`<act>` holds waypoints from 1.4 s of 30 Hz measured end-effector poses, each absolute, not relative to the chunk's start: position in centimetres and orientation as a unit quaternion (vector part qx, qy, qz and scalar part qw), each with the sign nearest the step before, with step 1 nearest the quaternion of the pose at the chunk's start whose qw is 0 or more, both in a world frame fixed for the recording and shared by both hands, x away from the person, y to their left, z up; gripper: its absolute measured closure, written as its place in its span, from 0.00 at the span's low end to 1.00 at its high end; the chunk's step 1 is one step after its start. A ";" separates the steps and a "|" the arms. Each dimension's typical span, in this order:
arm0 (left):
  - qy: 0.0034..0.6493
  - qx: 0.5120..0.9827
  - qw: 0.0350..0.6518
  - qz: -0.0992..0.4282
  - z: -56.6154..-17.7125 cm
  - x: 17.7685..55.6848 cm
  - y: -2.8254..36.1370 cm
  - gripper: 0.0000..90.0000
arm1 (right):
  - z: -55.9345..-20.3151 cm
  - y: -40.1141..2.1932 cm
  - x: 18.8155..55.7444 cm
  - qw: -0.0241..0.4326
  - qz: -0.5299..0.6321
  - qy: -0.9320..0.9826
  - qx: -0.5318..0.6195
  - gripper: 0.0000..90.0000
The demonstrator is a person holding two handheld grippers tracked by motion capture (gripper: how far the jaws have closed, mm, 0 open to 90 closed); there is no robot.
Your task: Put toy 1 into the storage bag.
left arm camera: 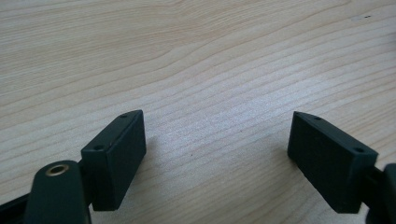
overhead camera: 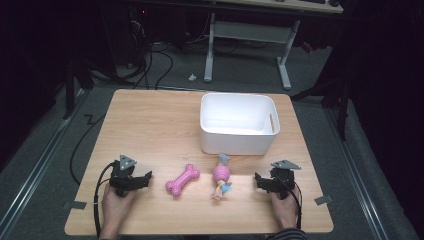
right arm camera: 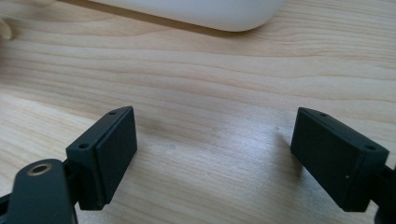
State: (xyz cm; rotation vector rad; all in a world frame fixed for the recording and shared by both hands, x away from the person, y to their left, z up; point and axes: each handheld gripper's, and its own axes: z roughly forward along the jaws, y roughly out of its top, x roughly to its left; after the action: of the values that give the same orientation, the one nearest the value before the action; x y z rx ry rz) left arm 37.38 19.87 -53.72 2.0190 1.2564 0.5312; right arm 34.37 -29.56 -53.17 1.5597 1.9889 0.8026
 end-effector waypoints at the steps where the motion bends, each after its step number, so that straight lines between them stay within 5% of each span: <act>1: 0.484 0.778 0.344 0.204 -53.7 37.4 19.9 0.22 | -53.2 -29.6 34.4 0.243 0.293 0.726 0.573 0.16; 16: 0.476 0.785 0.342 0.198 -53.7 37.5 19.8 0.15 | -53.2 -29.5 34.3 0.244 0.294 0.724 0.574 0.18; 33: 0.467 0.787 0.364 0.173 -53.2 36.8 20.1 0.29 | -53.2 -29.5 34.2 0.245 0.294 0.724 0.574 0.18; 42: 0.451 0.791 0.375 0.176 -52.5 36.1 19.8 0.28 | -53.2 -29.5 34.2 0.245 0.294 0.724 0.574 0.18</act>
State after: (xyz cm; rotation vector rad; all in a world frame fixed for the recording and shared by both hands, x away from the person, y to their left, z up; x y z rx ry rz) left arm 36.09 19.77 -52.47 2.0238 1.1534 0.4492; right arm 34.24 -29.45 -53.16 1.5667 1.9773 0.8026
